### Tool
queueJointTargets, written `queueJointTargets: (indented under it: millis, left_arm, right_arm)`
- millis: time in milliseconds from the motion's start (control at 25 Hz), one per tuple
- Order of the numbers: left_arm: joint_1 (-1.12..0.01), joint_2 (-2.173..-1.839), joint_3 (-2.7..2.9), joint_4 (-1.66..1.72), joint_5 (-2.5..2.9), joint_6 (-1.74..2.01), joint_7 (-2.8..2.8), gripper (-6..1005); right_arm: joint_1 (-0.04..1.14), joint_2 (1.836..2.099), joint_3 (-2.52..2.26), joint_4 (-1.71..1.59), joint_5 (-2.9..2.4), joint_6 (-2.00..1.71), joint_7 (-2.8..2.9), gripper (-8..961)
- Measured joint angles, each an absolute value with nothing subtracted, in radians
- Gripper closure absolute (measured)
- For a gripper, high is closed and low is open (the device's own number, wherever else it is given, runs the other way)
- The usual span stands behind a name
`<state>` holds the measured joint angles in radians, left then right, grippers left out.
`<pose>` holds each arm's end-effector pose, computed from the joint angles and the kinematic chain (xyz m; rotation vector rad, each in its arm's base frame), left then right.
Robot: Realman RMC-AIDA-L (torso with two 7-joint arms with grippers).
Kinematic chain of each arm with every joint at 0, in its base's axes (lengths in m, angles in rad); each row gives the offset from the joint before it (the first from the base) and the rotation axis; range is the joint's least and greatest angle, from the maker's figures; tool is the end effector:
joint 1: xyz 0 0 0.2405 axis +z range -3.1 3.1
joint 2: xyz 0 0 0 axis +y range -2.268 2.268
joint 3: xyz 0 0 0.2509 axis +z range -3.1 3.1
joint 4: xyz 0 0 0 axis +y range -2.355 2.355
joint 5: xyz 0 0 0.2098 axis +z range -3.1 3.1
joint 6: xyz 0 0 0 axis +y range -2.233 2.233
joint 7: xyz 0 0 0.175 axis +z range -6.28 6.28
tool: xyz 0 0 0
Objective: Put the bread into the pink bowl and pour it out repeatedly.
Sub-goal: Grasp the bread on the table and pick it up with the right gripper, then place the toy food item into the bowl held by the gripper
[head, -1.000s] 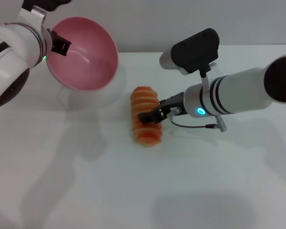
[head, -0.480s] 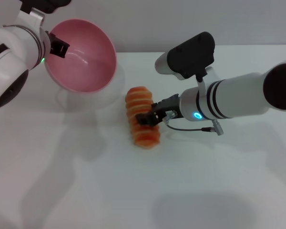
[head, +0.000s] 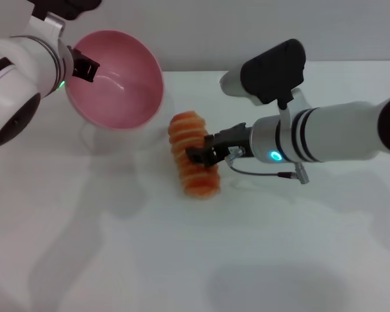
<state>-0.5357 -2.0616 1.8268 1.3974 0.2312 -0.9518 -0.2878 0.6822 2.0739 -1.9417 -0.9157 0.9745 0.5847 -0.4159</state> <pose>-0.1746 0.4313 -0.0028 -1.8302 -0.6396 0.2337 0.1575 0.3897 -0.1500 -2.5018 0.9087 0.0621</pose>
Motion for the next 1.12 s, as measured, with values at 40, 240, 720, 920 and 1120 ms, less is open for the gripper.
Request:
queueJointTargets:
  millis: [40, 240, 720, 920, 1120]
  left_arm:
    - [-0.536, -2.062, 1.828, 1.397, 0.23, -0.952, -0.287, 894]
    - [-0.541, -2.063, 1.831, 1.397, 0.225, -0.967, -0.287, 891]
    - [-0.547, -2.066, 1.863, 1.401, 0.047, -1.005, -0.237, 882]
    - [-0.554, -2.069, 1.944, 1.436, -0.023, -1.012, -0.246, 879]
    - [-0.566, -2.072, 1.985, 1.462, -0.084, -1.014, -0.251, 875]
  right_arm:
    - [0.671, 2.073, -1.933, -0.938, 0.964, 0.591, -0.414, 491]
    - [0.598, 2.074, -1.856, -1.077, 0.872, 0.663, -0.392, 518]
    - [0.429, 2.077, -1.727, -1.54, 0.581, 0.85, -0.267, 634]
    - [0.445, 2.077, -1.75, -1.608, 0.573, 0.865, -0.267, 687]
    - [0.471, 2.078, -1.788, -1.576, 0.572, 0.853, -0.266, 714]
